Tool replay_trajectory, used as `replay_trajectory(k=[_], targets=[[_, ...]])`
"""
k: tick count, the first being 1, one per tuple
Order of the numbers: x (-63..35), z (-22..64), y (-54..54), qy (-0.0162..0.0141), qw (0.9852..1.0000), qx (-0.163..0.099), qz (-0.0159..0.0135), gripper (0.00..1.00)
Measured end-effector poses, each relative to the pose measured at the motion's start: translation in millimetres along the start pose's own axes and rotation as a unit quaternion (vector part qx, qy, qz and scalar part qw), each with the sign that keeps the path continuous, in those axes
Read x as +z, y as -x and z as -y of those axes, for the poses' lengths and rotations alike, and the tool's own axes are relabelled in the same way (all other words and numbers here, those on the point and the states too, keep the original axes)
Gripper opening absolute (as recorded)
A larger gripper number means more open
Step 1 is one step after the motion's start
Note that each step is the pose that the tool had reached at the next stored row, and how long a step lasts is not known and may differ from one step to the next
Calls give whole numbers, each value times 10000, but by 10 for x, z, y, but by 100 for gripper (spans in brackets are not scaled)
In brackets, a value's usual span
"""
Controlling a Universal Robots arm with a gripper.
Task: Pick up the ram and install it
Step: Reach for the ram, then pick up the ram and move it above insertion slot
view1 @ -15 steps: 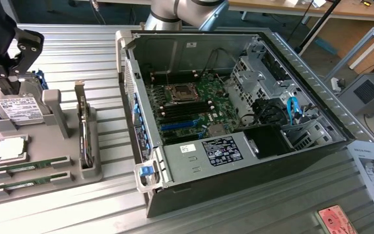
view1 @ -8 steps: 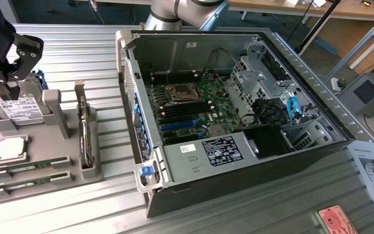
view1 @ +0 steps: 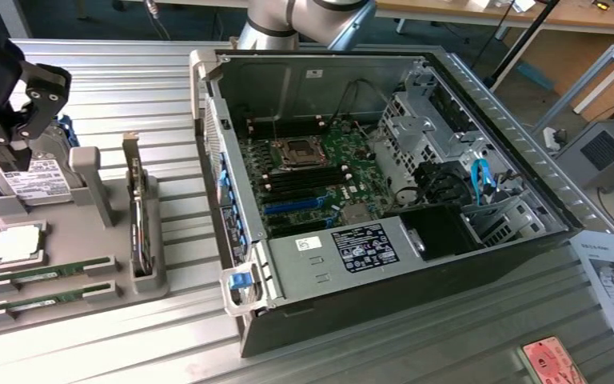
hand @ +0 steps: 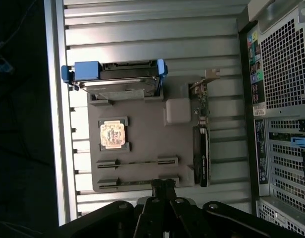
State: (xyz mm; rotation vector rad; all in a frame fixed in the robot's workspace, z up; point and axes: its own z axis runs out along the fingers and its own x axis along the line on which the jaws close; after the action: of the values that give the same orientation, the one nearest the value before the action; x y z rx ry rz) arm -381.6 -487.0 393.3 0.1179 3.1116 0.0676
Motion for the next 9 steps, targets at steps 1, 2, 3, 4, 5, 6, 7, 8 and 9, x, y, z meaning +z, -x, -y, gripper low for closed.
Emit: replay_trajectory(k=[1, 2, 3, 4, 5, 6, 7, 8, 9], targets=[[0, 12, 1, 0, 10000, 0, 0, 11], [0, 13, 1, 0, 10000, 0, 0, 11], [0, 12, 0, 0, 10000, 1, 0, 11], [-1, 13, 1, 0, 10000, 0, 0, 11], [-1, 13, 1, 0, 10000, 0, 0, 11], [0, 13, 1, 0, 10000, 0, 0, 11], [0, 13, 1, 0, 10000, 0, 0, 11], [0, 13, 1, 0, 10000, 0, 0, 11], [0, 13, 1, 0, 10000, 0, 0, 11]])
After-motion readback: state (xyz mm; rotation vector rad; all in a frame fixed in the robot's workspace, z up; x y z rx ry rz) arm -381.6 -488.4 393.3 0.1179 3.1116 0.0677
